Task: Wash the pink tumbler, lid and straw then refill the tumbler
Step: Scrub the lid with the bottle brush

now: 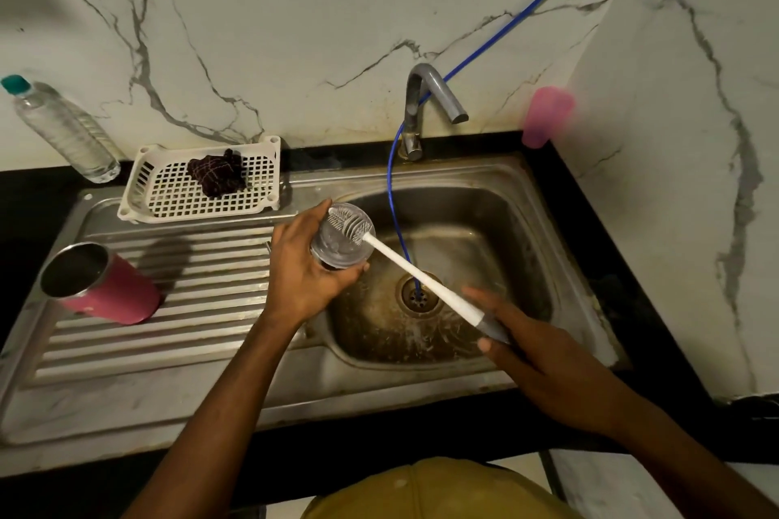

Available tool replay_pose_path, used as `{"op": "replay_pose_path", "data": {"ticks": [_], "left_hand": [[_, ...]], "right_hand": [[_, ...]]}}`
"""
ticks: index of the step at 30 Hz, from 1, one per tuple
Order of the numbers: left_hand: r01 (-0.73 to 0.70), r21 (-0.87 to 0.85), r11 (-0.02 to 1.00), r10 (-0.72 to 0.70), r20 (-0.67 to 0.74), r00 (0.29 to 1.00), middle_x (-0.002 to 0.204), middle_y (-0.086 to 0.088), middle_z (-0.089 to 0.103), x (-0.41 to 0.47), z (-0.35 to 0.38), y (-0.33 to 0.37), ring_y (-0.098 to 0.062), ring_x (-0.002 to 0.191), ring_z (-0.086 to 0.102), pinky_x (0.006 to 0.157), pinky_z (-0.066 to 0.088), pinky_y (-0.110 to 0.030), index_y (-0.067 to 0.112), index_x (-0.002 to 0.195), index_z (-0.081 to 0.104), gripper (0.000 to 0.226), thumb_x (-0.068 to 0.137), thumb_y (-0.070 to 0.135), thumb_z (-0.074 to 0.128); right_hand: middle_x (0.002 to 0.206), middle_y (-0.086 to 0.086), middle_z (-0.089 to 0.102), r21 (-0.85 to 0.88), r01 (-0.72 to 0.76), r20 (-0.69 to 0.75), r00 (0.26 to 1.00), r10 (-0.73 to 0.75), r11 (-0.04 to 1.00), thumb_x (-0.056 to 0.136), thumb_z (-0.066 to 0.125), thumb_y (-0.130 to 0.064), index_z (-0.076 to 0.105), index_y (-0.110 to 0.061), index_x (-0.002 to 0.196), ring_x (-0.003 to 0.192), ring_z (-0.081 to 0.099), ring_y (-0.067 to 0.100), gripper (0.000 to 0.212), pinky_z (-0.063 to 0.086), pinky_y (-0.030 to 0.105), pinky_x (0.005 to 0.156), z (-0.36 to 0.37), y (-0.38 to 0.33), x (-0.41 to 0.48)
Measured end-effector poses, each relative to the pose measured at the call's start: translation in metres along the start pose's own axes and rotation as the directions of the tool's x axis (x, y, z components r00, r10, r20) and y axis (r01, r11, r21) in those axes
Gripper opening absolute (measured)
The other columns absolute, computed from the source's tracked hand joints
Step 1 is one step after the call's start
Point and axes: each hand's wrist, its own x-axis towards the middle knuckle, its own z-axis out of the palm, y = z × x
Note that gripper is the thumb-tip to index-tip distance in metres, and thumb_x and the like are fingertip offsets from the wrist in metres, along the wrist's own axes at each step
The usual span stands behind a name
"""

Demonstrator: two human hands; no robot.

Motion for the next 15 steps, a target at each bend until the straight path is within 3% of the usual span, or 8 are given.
{"op": "replay_pose_path", "data": {"ticks": [2,5,10,13,15], "left_hand": [[-0.027,0.016,1.0,0.027,-0.006,1.0,0.133,-0.001,0.061,0.001,0.0,0.001,-0.025,0.118,0.053,0.097,0.047,-0.043,0.023,0.141,0.053,0.094,0.058,0.059,0.078],[-0.034,0.004,0.999,0.034,-0.021,0.999,0.128,0.008,0.059,0.002,-0.001,0.003,-0.024,0.116,0.055,0.096,0.047,-0.043,0.021,0.135,0.058,0.09,0.056,0.059,0.078],[0.012,-0.016,1.0,-0.013,-0.055,0.998,0.125,0.0,0.066,0.007,-0.007,0.003,-0.001,0.111,0.046,0.096,0.048,-0.045,0.014,0.131,0.063,0.091,0.054,0.061,0.077],[0.019,-0.004,1.0,-0.019,-0.033,0.999,0.125,0.001,0.066,0.01,-0.008,0.007,0.003,0.108,0.044,0.097,0.045,-0.037,0.016,0.13,0.063,0.092,0.052,0.062,0.077],[0.026,0.006,1.0,-0.026,-0.024,0.999,0.126,0.0,0.067,0.011,-0.006,0.009,0.001,0.109,0.045,0.097,0.044,-0.034,0.016,0.131,0.063,0.093,0.051,0.063,0.077]], "right_hand": [[0.084,-0.021,0.059,-0.159,-0.008,-0.082,0.997,-0.005,0.987,0.096,0.035,-0.055,0.017,-0.063,0.146,0.087,0.061,-0.005,0.054,0.047,0.011,0.068,0.003,0.002,0.002],[0.074,-0.025,0.053,-0.223,-0.011,-0.163,0.986,-0.026,0.975,0.094,0.029,-0.06,0.022,-0.063,0.144,0.083,0.057,-0.007,0.051,0.041,0.009,0.06,0.013,-0.003,0.002],[0.067,-0.029,0.047,-0.328,-0.049,-0.251,0.967,-0.037,0.943,0.099,0.026,-0.061,0.036,-0.052,0.147,0.068,0.056,-0.009,0.05,0.037,0.008,0.053,0.026,0.003,-0.002],[0.079,-0.026,0.051,-0.34,-0.074,-0.305,0.952,-0.036,0.937,0.101,0.023,-0.063,0.029,-0.054,0.149,0.065,0.057,-0.003,0.05,0.052,0.022,0.056,0.023,0.01,0.001],[0.083,-0.026,0.052,-0.341,-0.078,-0.313,0.949,-0.035,0.937,0.1,0.023,-0.063,0.027,-0.055,0.149,0.066,0.057,-0.002,0.05,0.055,0.026,0.058,0.023,0.011,0.002]]}}
